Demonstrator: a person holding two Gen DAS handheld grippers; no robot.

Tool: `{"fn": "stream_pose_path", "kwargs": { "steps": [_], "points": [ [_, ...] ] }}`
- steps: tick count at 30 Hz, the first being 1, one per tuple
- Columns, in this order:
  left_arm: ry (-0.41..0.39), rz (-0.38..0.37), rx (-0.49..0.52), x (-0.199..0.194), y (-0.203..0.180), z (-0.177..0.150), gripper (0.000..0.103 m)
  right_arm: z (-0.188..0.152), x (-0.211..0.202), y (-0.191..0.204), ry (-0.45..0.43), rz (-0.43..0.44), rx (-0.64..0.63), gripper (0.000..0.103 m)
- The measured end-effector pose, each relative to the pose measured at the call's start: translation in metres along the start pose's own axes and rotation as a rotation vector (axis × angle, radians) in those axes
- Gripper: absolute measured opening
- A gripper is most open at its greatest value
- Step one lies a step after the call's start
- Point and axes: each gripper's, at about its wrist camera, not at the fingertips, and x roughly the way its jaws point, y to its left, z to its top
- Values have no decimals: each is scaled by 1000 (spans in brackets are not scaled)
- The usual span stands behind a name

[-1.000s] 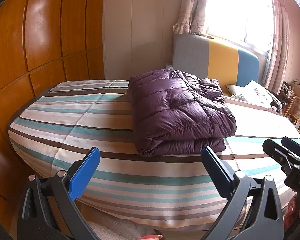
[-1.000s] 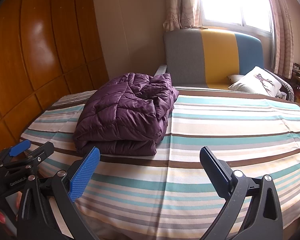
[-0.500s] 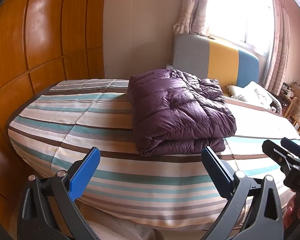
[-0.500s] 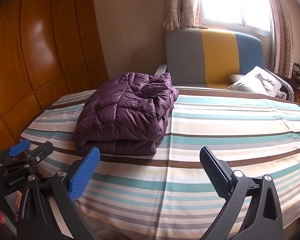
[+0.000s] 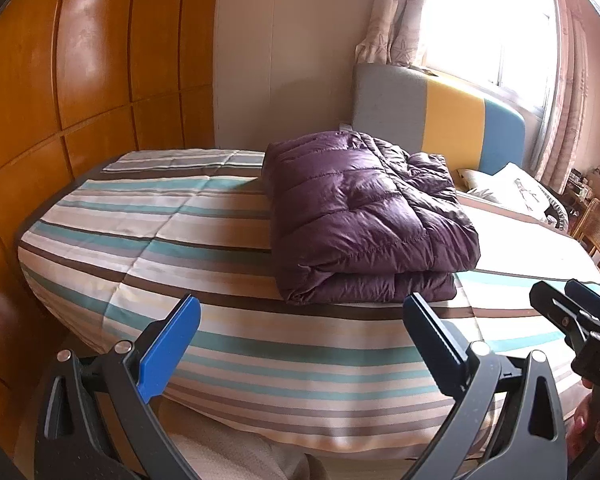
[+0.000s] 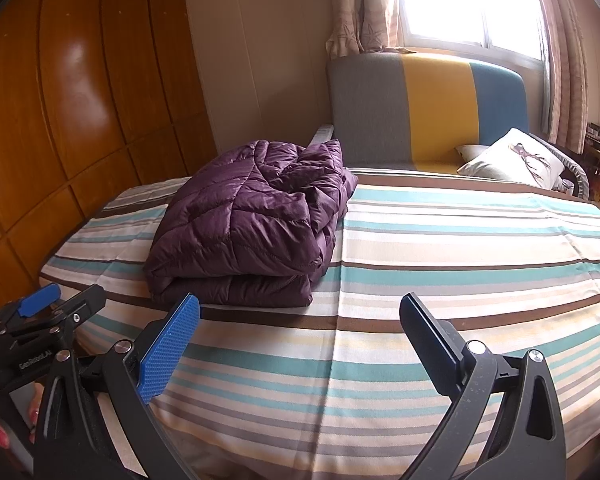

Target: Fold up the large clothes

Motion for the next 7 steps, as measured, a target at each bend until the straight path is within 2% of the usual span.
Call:
{"fn": "stream_pose_path", "kwargs": {
  "steps": [7],
  "points": [
    [49, 50, 22, 16, 1, -4, 101, -4, 10, -10, 30, -10, 24, 100]
  ]
}}
